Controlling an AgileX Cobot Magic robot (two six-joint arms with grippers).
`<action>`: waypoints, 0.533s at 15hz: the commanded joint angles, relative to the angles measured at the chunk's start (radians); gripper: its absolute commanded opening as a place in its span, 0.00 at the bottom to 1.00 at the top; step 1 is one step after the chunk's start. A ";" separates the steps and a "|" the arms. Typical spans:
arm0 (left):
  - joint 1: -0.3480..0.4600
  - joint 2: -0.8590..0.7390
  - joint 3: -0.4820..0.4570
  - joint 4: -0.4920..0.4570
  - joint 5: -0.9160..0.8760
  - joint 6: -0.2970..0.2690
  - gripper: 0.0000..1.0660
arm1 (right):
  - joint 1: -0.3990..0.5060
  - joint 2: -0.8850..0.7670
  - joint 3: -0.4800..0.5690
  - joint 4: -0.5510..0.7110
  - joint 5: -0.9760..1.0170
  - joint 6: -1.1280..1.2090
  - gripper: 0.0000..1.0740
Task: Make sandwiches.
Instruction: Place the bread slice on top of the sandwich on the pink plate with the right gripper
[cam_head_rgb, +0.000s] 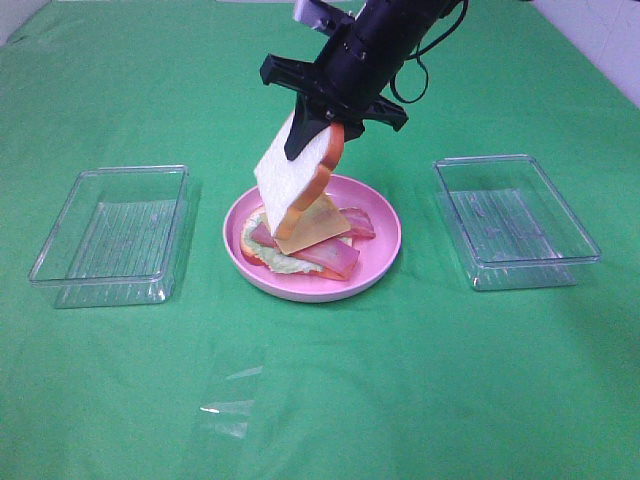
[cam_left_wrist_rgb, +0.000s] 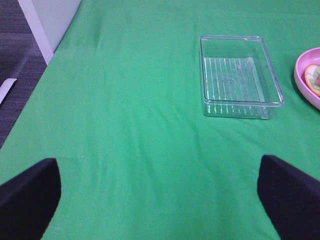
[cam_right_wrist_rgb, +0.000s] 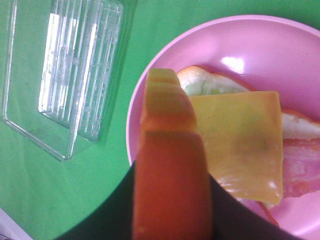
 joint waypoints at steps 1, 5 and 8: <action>0.003 -0.014 0.002 0.000 -0.005 0.002 0.94 | 0.001 0.030 -0.006 0.021 -0.012 -0.008 0.00; 0.003 -0.014 0.002 0.000 -0.005 0.002 0.94 | 0.000 0.073 -0.006 0.019 -0.021 -0.008 0.00; 0.003 -0.014 0.002 0.000 -0.005 0.002 0.94 | -0.001 0.074 -0.006 0.018 -0.039 0.004 0.00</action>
